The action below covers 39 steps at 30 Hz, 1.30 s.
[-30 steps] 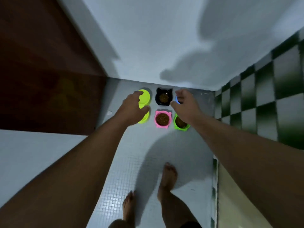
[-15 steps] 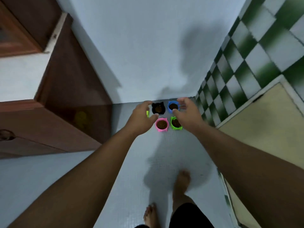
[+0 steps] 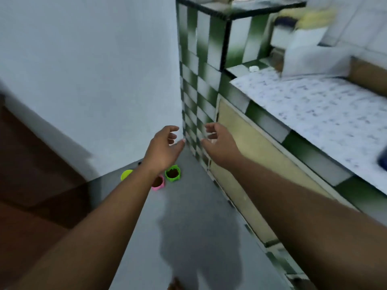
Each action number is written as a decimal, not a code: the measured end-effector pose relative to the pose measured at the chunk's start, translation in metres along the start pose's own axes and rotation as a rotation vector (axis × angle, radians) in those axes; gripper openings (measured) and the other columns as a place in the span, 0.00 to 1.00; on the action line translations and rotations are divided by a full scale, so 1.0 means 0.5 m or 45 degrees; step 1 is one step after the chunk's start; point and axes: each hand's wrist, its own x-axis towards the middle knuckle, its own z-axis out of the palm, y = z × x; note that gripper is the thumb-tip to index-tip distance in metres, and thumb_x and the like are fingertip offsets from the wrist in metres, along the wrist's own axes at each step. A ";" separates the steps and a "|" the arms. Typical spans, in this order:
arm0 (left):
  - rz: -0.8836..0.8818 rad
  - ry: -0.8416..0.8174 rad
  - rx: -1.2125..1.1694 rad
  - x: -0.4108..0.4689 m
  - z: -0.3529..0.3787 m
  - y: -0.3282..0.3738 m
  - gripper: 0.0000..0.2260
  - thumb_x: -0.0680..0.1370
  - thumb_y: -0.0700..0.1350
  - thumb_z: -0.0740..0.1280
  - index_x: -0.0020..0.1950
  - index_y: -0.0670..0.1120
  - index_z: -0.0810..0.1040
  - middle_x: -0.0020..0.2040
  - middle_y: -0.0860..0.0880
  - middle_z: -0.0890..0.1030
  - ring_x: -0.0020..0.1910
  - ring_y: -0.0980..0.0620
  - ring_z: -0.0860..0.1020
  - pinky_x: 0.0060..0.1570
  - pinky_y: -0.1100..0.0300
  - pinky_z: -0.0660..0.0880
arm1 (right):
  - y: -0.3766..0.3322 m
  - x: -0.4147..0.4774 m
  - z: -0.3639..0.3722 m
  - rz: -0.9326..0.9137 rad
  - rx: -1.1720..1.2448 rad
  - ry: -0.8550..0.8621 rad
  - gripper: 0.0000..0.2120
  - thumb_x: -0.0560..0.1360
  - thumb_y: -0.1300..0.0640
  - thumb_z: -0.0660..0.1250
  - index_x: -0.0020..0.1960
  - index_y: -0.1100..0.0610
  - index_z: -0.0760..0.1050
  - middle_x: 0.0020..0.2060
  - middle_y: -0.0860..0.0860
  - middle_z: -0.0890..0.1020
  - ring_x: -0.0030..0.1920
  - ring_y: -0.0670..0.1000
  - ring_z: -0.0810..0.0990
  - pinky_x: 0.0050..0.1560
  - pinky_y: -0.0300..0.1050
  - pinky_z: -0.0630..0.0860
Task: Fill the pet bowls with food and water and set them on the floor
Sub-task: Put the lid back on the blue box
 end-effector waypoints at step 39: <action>0.386 -0.635 0.449 -0.046 0.823 0.615 0.26 0.78 0.56 0.72 0.71 0.43 0.76 0.61 0.42 0.82 0.58 0.43 0.80 0.56 0.57 0.73 | 0.490 -0.284 -1.067 0.922 -0.257 0.916 0.25 0.74 0.59 0.66 0.71 0.59 0.69 0.66 0.58 0.72 0.62 0.60 0.77 0.61 0.55 0.79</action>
